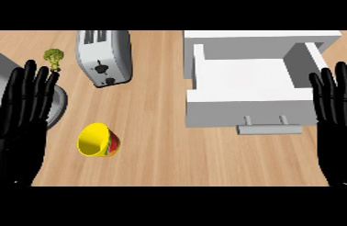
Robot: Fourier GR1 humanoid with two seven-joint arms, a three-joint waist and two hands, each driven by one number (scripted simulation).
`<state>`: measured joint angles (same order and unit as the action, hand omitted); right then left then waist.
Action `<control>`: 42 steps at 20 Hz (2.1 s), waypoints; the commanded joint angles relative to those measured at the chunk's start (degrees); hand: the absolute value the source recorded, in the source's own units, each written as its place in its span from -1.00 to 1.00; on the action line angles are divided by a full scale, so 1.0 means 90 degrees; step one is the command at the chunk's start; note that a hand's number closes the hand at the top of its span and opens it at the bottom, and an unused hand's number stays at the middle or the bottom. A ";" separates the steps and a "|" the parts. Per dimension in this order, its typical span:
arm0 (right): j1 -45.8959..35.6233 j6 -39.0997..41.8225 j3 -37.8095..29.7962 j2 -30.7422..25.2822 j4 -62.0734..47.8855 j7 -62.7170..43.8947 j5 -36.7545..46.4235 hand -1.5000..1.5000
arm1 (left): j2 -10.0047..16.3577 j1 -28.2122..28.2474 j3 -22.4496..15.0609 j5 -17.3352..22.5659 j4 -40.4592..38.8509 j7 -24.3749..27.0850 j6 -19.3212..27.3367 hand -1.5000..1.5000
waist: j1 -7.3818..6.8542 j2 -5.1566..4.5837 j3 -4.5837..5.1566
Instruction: Pick up the cup, place it into the drawer and close the drawer
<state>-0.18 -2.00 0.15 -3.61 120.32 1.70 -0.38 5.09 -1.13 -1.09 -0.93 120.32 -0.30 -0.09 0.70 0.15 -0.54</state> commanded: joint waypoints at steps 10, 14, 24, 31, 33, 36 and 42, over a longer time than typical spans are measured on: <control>-0.0253 0.0809 0.0319 -0.0551 -0.0249 -0.0817 -0.0320 -1.00 | 0.1596 0.0479 0.0285 0.4272 -0.1427 -0.0136 -0.3657 -1.00 | -0.0096 -0.0072 0.0082; -0.0633 0.0950 -0.0046 -0.0623 -0.0896 -0.0588 -0.0548 -1.00 | 0.2173 -0.0171 0.0754 0.5422 -0.2211 -0.0763 -0.3953 -1.00 | -0.0067 -0.0039 0.0060; -0.1055 0.1115 -0.0412 -0.0732 -0.1133 -0.0752 -0.0712 -1.00 | 0.1784 -0.1020 0.0991 0.3063 -0.4989 0.0692 -0.5203 -1.00 | -0.0037 -0.0024 0.0063; -0.1640 0.1060 -0.0387 -0.0709 -0.1759 -0.0568 -0.0437 -1.00 | 0.1611 -0.1241 0.1168 0.1096 -0.6740 0.2591 -0.5126 -1.00 | -0.0036 -0.0046 0.0070; -0.0942 0.1152 -0.0377 -0.0689 -0.0804 -0.0918 -0.0688 -1.00 | 0.1769 -0.1020 0.1146 0.0910 -0.6913 0.2957 -0.5208 -1.00 | -0.0025 -0.0021 0.0066; -0.1838 0.0919 -0.0300 -0.0554 -0.1699 -0.0771 -0.0387 -1.00 | 0.1700 -0.1426 0.0918 0.0254 -0.7912 0.3737 -0.5019 -1.00 | -0.0042 -0.0036 0.0068; -0.2183 0.1131 -0.0656 -0.0914 -0.1511 -0.1334 -0.0825 -1.00 | 0.1931 -0.2142 0.0756 -0.0350 -0.9729 0.4944 -0.4688 -1.00 | 0.0057 -0.0074 0.0084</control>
<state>-15.04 8.32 -4.70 -10.49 107.02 -6.09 -6.47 21.19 -18.17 6.47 -0.35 42.10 33.17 -38.27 0.86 -0.26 0.05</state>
